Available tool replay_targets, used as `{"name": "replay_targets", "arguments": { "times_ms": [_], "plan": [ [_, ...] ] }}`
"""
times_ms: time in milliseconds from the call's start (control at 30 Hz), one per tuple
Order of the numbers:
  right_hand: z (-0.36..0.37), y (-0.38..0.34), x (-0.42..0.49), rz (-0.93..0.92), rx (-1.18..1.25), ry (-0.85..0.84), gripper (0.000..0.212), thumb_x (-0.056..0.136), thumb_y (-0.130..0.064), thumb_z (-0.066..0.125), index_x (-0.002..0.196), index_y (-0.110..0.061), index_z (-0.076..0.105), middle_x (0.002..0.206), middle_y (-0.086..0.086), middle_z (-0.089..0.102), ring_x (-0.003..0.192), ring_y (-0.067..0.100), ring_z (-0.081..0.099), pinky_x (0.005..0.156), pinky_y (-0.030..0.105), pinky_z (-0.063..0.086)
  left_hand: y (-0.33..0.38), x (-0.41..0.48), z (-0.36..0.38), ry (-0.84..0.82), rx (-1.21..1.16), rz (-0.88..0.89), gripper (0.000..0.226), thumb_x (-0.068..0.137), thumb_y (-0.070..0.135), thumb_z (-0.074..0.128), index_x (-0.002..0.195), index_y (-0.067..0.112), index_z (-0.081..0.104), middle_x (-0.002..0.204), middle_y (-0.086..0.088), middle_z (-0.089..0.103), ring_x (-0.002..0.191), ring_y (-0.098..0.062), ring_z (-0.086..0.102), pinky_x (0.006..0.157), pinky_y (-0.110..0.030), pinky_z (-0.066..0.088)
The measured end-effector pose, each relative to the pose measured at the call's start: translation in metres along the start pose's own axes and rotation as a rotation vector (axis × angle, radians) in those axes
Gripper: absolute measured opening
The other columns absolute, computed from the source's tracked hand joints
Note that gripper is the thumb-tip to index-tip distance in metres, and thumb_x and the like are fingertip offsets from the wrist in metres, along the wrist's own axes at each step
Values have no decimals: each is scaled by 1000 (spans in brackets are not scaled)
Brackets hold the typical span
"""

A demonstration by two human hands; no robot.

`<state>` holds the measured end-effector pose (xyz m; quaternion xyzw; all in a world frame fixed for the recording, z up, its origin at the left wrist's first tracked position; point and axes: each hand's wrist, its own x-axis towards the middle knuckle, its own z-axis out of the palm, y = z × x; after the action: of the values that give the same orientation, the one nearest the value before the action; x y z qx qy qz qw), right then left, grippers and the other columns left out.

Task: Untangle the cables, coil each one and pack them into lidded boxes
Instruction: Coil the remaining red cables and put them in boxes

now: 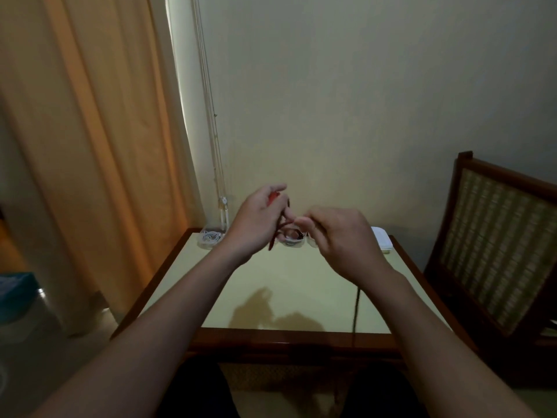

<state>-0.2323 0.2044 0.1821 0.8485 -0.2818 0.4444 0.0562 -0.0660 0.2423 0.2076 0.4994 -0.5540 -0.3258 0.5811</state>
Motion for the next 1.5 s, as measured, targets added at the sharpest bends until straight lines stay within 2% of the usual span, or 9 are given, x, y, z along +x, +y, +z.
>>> {"name": "replay_targets", "arguments": {
  "times_ms": [167, 233, 367, 467, 667, 900, 1033, 1200, 1500],
  "plan": [
    [-10, -9, 6, 242, 293, 204, 19, 87, -35, 78, 81, -21, 67, 68, -10, 64, 61, 1, 54, 59, 17, 40, 16, -13, 6, -235, -240, -140, 23, 104, 18, 48, 111, 7, 67, 52, 3, 34, 35, -6, 23, 39, -17, 14],
    [-12, -14, 9, 421, 381, 256, 23, 90, -42, 73, 86, -21, 64, 77, -9, 65, 66, 1, 56, 63, 18, 43, 23, -16, 8, -290, -379, -182, 17, 100, 24, 54, 93, 12, 61, 50, 7, 27, 34, -4, 17, 36, -17, 10],
    [-12, -20, 15, 594, 549, 140, 39, 101, -57, 45, 86, -31, 71, 78, -9, 71, 72, 1, 62, 70, 27, 48, 28, -16, 14, -352, -562, -185, 39, 87, 30, 61, 118, 13, 45, 46, 10, 21, 30, -1, 17, 31, -17, 10],
    [-10, -25, 17, 660, 697, 84, 53, 103, -57, 42, 74, -25, 73, 64, 0, 69, 61, 11, 63, 63, 29, 49, 29, -14, 16, -370, -686, -205, 29, 89, 27, 58, 113, 11, 52, 43, 9, 25, 27, 0, 19, 29, -16, 12],
    [-3, -19, 20, 624, 588, 129, 60, 101, -59, 45, 58, -18, 51, 52, -10, 42, 51, 10, 40, 55, 36, 38, 27, -16, 18, -334, -652, -167, 17, 100, 27, 51, 109, 14, 54, 47, 8, 28, 31, -3, 24, 30, -17, 20],
    [3, -18, 21, 634, 500, 148, 87, 87, -78, 33, 95, 0, 70, 66, 18, 57, 66, 37, 58, 67, 53, 54, 24, -17, 21, -265, -481, -127, 28, 99, 39, 53, 115, 16, 59, 59, 3, 31, 39, -7, 33, 39, -20, 33],
    [1, -22, 21, 644, 522, 151, 74, 95, -70, 37, 91, -6, 73, 50, -3, 41, 54, 19, 44, 65, 52, 53, 24, -16, 19, -310, -629, -175, 28, 99, 35, 51, 111, 11, 61, 48, 7, 22, 29, -3, 21, 30, -17, 20],
    [5, -25, 21, 692, 631, 140, 59, 91, -72, 46, 56, -26, 59, 50, -9, 43, 51, 16, 42, 57, 45, 43, 23, -14, 15, -303, -690, -214, 22, 104, 28, 45, 95, 15, 60, 43, 9, 23, 27, -1, 19, 28, -16, 14],
    [-4, -11, 15, 678, 613, 104, 51, 98, -54, 56, 77, -9, 66, 61, -4, 56, 56, 8, 48, 57, 27, 39, 21, 4, -9, -185, -973, -255, 21, 104, 27, 45, 96, 15, 61, 40, 9, 24, 24, -5, 21, 25, -16, 14]
  ]
}}
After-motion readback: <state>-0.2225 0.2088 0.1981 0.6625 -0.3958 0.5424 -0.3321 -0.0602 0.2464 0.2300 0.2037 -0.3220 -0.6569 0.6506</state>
